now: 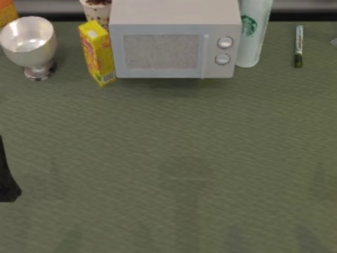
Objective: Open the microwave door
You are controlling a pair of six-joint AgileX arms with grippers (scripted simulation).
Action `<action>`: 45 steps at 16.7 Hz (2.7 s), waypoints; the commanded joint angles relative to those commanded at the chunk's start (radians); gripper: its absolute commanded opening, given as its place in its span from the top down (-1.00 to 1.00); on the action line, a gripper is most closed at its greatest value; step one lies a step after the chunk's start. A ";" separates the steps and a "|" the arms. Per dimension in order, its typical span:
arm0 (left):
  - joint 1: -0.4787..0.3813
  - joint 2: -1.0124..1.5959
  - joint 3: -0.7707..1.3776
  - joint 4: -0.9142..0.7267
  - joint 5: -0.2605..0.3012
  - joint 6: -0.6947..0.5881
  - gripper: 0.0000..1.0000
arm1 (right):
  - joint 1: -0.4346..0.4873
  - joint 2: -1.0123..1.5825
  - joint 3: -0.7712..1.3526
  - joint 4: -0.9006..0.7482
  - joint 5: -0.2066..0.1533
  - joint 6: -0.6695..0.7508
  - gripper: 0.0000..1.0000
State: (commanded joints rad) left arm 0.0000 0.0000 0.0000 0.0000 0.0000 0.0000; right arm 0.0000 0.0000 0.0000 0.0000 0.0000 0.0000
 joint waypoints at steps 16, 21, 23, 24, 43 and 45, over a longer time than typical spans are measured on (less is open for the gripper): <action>-0.459 1.031 0.787 -0.072 -0.408 -0.242 -1.00 | 0.000 0.000 0.000 0.000 0.000 0.000 -1.00; -0.669 1.550 1.135 -0.116 -0.592 -0.353 -1.00 | 0.000 0.000 0.000 0.000 0.000 0.000 -1.00; -0.740 1.706 1.256 -0.127 -0.655 -0.392 -1.00 | 0.000 0.000 0.000 0.000 0.000 0.000 -1.00; -0.771 1.774 1.311 -0.131 -0.682 -0.410 -1.00 | 0.000 0.000 0.000 0.000 0.000 0.000 -1.00; -0.780 2.218 1.687 -0.054 -0.693 -0.395 -1.00 | 0.000 0.000 0.000 0.000 0.000 0.000 -1.00; -0.770 2.232 1.701 -0.047 -0.684 -0.388 -1.00 | 0.000 0.000 0.000 0.000 0.000 0.000 -1.00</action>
State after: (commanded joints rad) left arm -0.7698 2.2316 1.7008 -0.0467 -0.6841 -0.3877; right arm 0.0000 0.0000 0.0000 0.0000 0.0000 0.0000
